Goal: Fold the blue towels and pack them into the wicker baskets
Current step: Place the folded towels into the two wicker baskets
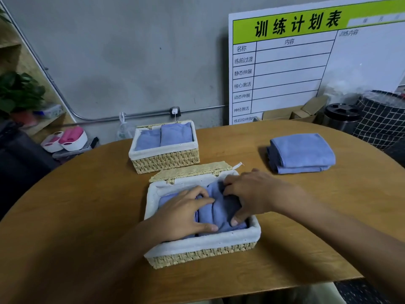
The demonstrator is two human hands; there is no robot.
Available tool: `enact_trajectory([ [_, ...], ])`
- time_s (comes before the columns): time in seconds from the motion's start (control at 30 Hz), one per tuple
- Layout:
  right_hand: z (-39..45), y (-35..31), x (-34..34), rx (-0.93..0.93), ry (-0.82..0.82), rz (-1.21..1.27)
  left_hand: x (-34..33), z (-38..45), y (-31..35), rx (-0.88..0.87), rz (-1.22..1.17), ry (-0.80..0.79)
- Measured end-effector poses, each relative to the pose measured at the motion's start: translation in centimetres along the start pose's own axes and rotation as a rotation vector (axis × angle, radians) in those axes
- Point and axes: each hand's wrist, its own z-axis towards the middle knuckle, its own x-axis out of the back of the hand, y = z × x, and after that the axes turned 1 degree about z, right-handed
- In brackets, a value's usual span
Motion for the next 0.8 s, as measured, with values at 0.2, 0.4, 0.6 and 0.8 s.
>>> enact_trajectory([
  [0.2, 1.9, -2.4, -0.2, -0.062, -0.062, -0.228, 0.7, 0.3, 0.3, 0.029, -0.042, -0.022],
  [0.4, 1.6, -1.7, 0.4, -0.071, -0.104, -0.159, 1.5, -0.3, -0.8, 0.006, -0.073, -0.084],
  [0.6, 1.5, -2.1, -0.1, -0.136, -0.127, -0.173, 0.4, -0.1, -1.2, 0.025, 0.027, -0.111],
  [0.8, 1.6, -2.3, -0.4, -0.142, -0.097, -0.108, 1.0, 0.1, -1.8, 0.042, -0.133, -0.123],
])
